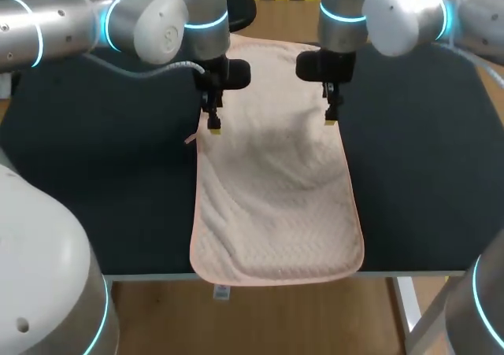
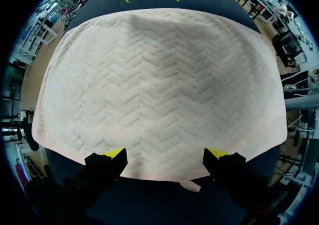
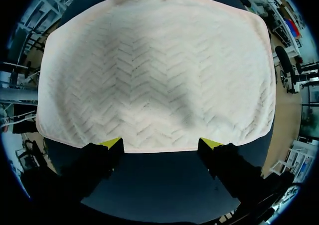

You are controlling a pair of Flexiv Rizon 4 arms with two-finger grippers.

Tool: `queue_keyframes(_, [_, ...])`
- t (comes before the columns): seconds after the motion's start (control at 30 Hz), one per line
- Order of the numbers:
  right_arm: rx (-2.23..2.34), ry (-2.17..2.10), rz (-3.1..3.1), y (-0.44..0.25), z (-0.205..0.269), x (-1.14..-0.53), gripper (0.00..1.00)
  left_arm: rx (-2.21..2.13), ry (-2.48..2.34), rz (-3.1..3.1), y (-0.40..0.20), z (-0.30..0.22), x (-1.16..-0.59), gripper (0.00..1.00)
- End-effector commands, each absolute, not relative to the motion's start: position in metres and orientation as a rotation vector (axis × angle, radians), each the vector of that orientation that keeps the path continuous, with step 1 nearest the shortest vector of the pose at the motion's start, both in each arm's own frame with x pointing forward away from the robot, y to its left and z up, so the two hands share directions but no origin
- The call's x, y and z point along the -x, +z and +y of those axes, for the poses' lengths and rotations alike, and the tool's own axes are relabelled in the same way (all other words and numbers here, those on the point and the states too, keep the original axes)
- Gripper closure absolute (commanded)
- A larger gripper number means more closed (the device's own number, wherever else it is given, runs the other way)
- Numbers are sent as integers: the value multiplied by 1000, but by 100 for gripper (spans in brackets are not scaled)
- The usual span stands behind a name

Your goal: Fold the towel

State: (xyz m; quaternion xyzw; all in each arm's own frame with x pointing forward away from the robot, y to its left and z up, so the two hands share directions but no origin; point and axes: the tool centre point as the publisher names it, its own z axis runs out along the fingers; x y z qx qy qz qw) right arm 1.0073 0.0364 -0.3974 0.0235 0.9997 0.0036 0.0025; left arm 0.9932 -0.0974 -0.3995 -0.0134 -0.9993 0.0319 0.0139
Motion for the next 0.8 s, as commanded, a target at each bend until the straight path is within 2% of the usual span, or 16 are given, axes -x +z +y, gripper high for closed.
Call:
queue_keyframes(0.03, [-67,31,3154,-414,38,-1007,0,44,106,-3120,-406,-97,-992,0])
queue_keyframes(0.8, [-1,-10,3204,-446,36,-1004,0,43,140,-3113,-444,-98,-992,0])
